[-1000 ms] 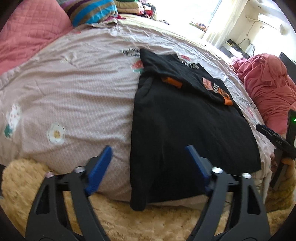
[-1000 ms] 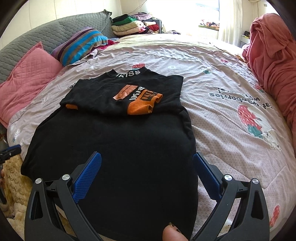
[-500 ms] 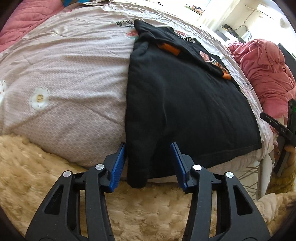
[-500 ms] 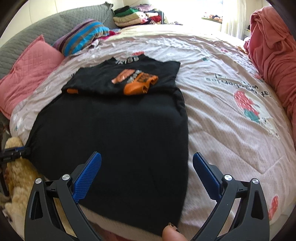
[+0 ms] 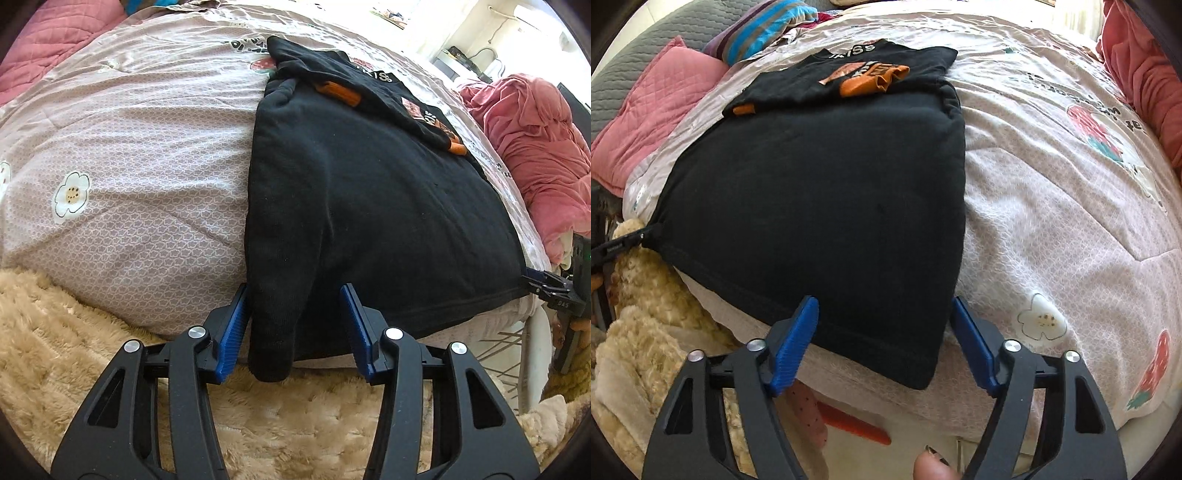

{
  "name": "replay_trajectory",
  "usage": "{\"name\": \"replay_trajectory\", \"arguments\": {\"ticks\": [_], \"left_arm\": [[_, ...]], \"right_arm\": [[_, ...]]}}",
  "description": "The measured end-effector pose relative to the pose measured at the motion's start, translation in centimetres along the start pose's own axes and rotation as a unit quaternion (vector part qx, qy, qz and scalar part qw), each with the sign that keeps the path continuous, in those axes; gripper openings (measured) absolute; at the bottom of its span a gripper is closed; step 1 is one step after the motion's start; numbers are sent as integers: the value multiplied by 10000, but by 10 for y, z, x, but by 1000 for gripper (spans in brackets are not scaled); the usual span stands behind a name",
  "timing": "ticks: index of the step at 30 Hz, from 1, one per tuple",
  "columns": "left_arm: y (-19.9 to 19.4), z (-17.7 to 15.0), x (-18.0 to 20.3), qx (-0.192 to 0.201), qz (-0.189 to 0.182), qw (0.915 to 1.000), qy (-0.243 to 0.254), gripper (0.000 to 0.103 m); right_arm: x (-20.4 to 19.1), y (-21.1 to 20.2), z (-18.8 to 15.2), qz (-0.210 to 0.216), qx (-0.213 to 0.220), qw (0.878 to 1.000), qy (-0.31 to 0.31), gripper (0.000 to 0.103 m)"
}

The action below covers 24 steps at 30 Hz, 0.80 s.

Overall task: Fold small clothes
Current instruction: 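Grasp the sweatshirt hem with the left gripper while the right gripper grasps the hem, then lift the hem with both grippers and carry it toward the IKISS collar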

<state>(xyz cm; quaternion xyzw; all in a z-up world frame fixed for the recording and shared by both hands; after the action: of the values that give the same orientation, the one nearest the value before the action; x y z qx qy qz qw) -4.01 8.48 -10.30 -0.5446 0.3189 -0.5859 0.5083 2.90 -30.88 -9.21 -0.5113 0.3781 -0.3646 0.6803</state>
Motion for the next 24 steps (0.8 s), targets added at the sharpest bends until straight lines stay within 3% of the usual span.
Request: {"name": "replay_trajectory", "arguments": {"ticks": [1, 3, 4, 6, 7, 15, 21, 24], "left_arm": [[0, 0, 0, -2, -11, 10000, -7, 42], [1, 1, 0, -3, -11, 10000, 2, 42], [1, 1, -1, -7, -22, 10000, 8, 42], [2, 1, -3, -12, -84, 10000, -28, 42], [1, 1, -3, -12, -93, 9999, -45, 40], [-6, 2, -10, -17, -215, 9996, -184, 6], [-22, 8, 12, 227, 176, 9994, 187, 3], [-39, 18, 21, 456, 119, 9985, 273, 3]], "right_arm": [[1, 0, -1, -10, 1, 10000, -4, 63], [3, 1, -2, -56, -12, 10000, -34, 41], [3, 0, -3, -70, 9, 9999, -90, 37], [4, -4, -5, -45, 72, 9998, -178, 16], [4, -9, -5, -15, 153, 9997, -208, 12], [7, -43, 6, 616, 757, 9950, -208, 8], [6, -79, 24, 816, 1447, 9858, -260, 8], [6, -92, 34, 803, 1801, 9801, -204, 8]]}}
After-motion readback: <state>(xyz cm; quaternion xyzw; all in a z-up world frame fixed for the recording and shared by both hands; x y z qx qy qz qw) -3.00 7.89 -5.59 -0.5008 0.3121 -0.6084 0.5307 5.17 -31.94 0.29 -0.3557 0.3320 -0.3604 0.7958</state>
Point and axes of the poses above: each gripper's, at about its wrist camera, not at the fingertips, and y roughly the way its jaws point, x to its right, z to its top, the point moved 5 cm from there along y, roughly the way its jaws point, and after that the axes turned 15 degrees about -x, right-handed, at the moved point
